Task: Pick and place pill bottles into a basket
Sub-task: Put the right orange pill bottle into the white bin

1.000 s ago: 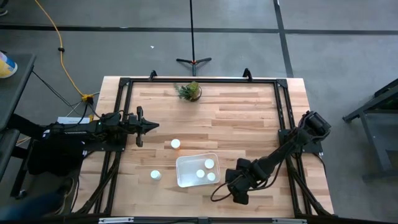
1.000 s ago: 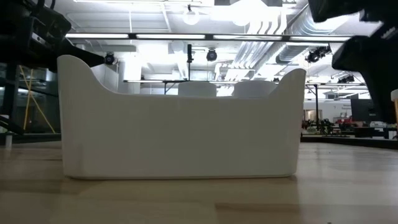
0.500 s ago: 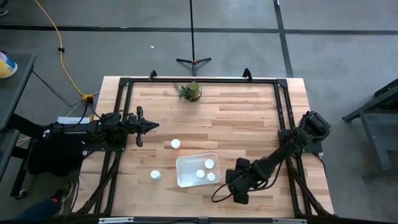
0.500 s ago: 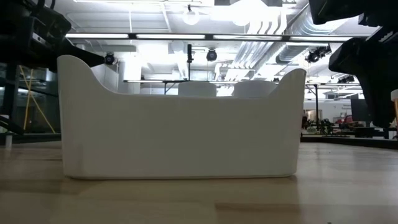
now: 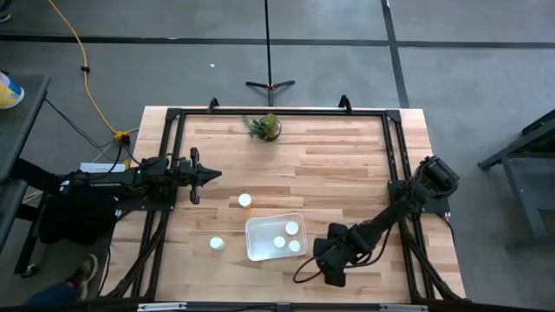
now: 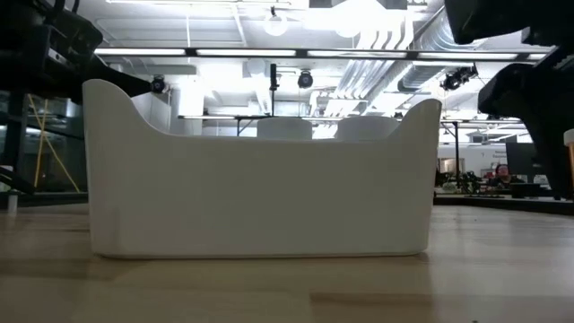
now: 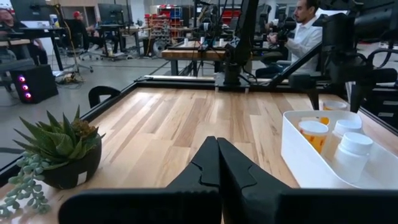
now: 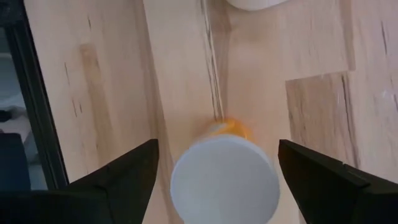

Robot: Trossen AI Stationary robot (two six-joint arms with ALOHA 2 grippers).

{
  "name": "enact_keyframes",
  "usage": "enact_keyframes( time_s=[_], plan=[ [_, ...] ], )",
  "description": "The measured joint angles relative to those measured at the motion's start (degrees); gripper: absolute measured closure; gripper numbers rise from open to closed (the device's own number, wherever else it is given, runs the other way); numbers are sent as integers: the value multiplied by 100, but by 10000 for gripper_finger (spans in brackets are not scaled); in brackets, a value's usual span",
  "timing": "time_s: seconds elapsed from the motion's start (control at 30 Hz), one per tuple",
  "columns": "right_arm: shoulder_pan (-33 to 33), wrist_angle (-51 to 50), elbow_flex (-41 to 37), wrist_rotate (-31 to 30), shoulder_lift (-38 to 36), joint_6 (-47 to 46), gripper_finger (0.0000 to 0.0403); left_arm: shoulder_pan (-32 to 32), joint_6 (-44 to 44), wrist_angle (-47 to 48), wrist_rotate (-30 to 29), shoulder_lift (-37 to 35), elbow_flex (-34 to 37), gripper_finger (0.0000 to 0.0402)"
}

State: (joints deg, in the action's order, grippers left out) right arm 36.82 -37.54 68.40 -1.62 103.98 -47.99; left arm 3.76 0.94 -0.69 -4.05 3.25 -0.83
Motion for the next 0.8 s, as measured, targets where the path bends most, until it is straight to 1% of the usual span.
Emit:
enact_keyframes(
  time_s=[0.1,0.23,0.37,0.6,0.8],
  plan=[
    [-1,12,0,-35,0,2,95,-1,11,0,-2,0,1,377],
    [0,13,0,69,0,42,123,-1,12,0,-4,0,0,373],
    [0,13,0,99,0,44,152,-1,12,0,-15,0,-1,379],
    [-2,15,0,132,0,-2,193,-1,12,0,-15,0,1,374],
    [-18,13,0,224,0,-146,210,-1,12,0,-13,0,-1,379]
  ],
)
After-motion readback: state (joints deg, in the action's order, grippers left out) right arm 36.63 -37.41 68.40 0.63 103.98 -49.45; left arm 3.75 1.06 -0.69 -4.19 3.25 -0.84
